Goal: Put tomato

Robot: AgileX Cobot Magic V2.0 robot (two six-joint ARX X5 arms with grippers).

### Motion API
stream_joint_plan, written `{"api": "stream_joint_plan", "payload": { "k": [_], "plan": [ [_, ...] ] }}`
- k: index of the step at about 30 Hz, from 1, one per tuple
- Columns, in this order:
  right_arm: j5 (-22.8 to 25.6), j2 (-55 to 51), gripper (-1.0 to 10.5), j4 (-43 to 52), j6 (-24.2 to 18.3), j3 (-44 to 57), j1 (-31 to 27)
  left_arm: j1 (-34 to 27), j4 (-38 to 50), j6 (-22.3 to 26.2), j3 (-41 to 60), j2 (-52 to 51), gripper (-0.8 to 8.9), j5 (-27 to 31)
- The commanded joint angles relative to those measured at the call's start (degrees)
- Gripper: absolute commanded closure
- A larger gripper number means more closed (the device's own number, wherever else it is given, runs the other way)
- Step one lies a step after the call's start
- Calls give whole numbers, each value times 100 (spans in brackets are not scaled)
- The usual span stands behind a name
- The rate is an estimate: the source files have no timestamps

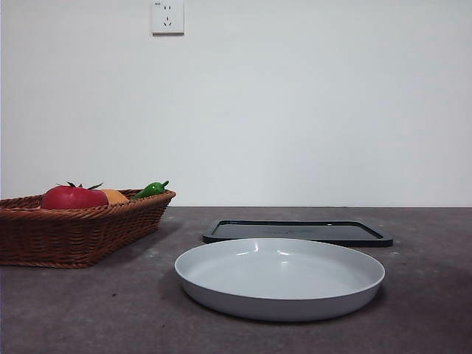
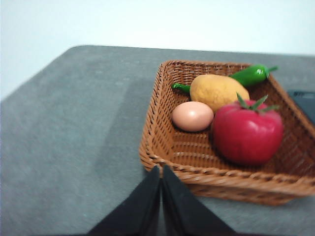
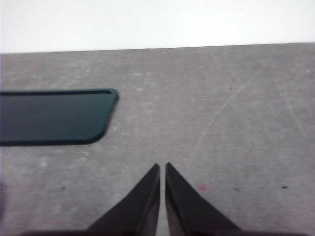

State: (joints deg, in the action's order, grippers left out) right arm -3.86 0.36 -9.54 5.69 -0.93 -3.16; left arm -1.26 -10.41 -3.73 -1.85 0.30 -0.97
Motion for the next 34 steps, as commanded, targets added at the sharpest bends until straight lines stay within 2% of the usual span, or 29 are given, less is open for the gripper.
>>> {"api": "stream_joint_plan", "payload": {
  "k": [1, 5, 12, 18, 23, 26, 29, 34],
  "plan": [
    [-129, -15, 941, 57, 647, 17, 2, -7, -33, -1158, 116, -11, 807, 7],
    [-138, -15, 941, 50, 916, 17, 2, -7, -33, -1657, 114, -11, 807, 4],
    [-557, -13, 941, -4, 1646, -149, 2, -7, -85, -2179, -52, -11, 805, -332],
    [-761, 15, 941, -297, 1764, -706, 2, -7, -208, -2553, -420, 39, 804, -715],
    [-1047, 321, 941, -798, 1523, -1401, 2, -7, -601, -2516, -925, 295, 804, -1036],
    [-1290, 669, 941, -1067, 1333, -1878, 2, -7, -885, -2299, -1318, 586, 804, -1307],
    [-1615, 1119, 941, -1438, 1034, -2385, 2, -7, -1298, -1941, -1779, 960, 804, -1512],
    [-2122, 2090, 941, -2302, 293, -3265, 4, -7, -1961, -1163, -2632, 1762, 804, -1906]
  ]
}}
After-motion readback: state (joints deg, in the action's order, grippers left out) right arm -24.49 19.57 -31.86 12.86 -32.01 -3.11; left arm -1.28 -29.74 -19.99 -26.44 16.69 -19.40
